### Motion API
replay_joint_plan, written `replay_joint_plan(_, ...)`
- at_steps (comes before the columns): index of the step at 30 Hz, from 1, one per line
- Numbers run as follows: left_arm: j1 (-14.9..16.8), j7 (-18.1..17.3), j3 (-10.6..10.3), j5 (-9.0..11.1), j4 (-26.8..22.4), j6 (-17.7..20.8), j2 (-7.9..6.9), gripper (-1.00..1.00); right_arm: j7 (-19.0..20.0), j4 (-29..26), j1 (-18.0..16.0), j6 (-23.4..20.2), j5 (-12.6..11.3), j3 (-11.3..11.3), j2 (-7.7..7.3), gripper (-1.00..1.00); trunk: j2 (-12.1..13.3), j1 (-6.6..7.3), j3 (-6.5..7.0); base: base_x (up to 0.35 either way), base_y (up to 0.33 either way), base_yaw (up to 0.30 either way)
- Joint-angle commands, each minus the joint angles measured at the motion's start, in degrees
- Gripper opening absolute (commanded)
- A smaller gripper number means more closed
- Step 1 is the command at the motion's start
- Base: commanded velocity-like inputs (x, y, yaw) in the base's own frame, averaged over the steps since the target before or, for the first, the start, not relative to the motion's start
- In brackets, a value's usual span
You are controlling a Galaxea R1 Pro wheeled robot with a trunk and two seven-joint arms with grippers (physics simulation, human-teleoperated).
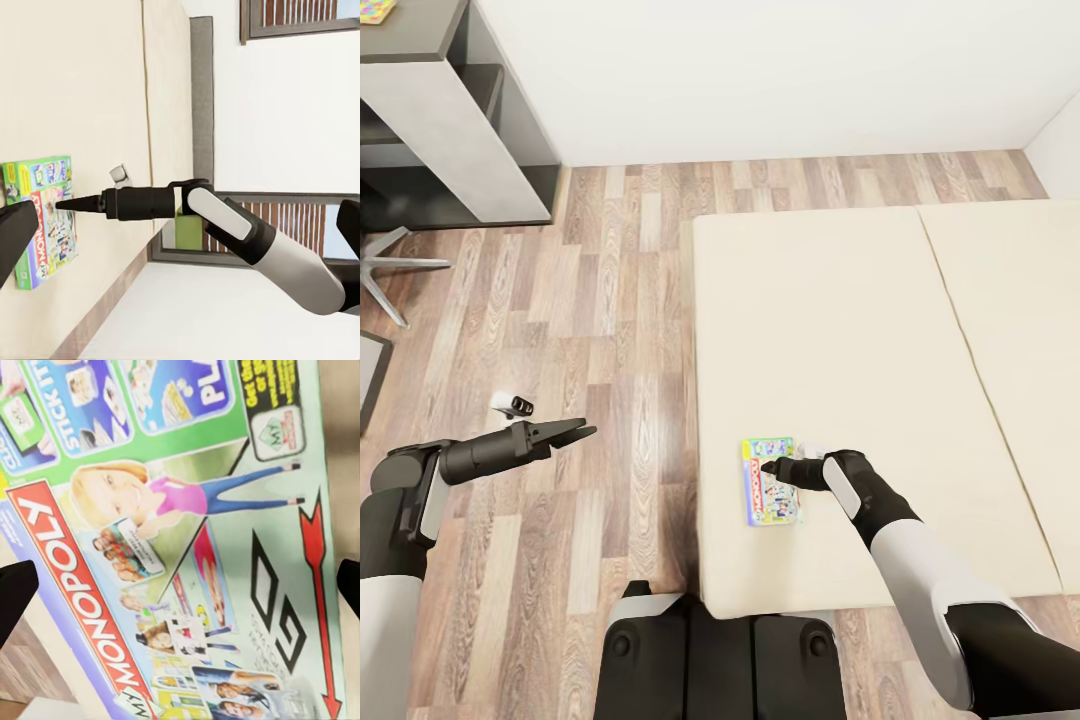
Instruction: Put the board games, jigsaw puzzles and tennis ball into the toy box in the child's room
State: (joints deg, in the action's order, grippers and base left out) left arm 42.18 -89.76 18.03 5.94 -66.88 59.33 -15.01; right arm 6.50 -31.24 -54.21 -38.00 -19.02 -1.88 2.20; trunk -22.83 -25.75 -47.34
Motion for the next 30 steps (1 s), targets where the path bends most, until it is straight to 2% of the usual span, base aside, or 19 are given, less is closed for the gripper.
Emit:
replay_joint_plan(1,0.01,-0.24,-0.01,-0.04,0.00,0.61,-0.02,1.00,0.18,-0.05,-0.02,-0.23,0.21,-0.01,0.02,1.00,-0.09,-0.03,-0.06,0.000,0.149,0.000)
replay_joint_plan(30,0.01,-0.24,-0.01,-0.03,0.00,0.61,-0.02,1.00,0.18,-0.05,-0.02,-0.23,0.21,0.02,-0.09,1.00,-0.09,-0.03,-0.06,0.000,0.064,0.000)
